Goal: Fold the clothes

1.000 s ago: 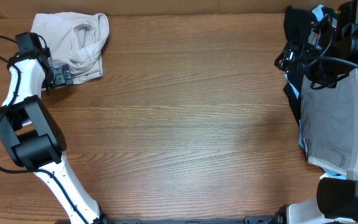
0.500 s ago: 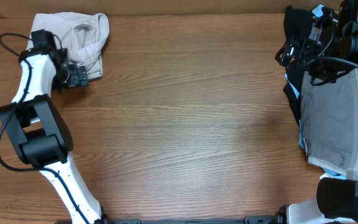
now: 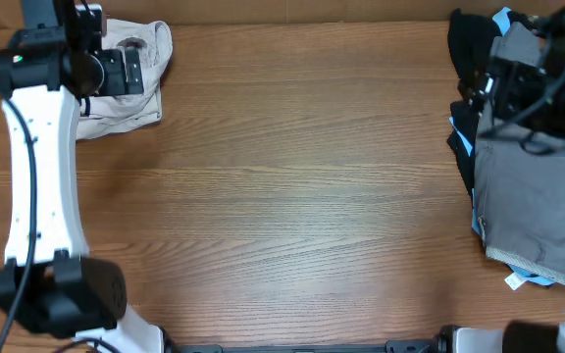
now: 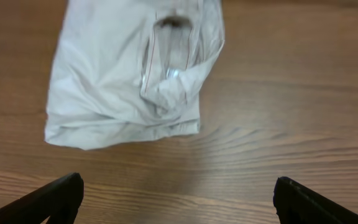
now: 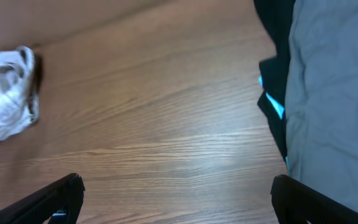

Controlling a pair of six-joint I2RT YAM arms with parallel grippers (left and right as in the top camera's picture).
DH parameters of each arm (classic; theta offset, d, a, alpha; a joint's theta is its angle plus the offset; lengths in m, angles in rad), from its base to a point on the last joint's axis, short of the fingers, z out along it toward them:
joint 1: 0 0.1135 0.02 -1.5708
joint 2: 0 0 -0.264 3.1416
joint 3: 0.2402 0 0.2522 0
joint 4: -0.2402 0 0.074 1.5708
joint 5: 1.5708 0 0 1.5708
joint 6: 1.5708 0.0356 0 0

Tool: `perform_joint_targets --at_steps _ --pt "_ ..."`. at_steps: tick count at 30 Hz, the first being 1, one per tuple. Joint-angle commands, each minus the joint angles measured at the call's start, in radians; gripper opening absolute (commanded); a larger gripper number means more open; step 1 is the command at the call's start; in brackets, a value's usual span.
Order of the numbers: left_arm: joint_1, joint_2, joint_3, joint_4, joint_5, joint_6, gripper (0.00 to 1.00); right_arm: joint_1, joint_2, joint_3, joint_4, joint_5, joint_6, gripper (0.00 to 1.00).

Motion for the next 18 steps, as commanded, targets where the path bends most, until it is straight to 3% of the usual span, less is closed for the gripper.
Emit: perform_joint_targets --at_steps 1,8,18 --pt "-0.005 -0.011 0.008 -0.002 0.011 -0.016 1.0 -0.001 -0.083 0.027 -0.027 0.011 -0.012 1.0" --pt "-0.004 0.0 0.008 -0.003 0.01 -0.016 1.0 -0.001 -0.187 0.027 -0.088 0.01 0.0 1.0" --pt "-0.004 0.001 0.008 -0.003 0.01 -0.016 1.0 -0.001 -0.187 0.026 -0.089 0.011 -0.001 1.0"
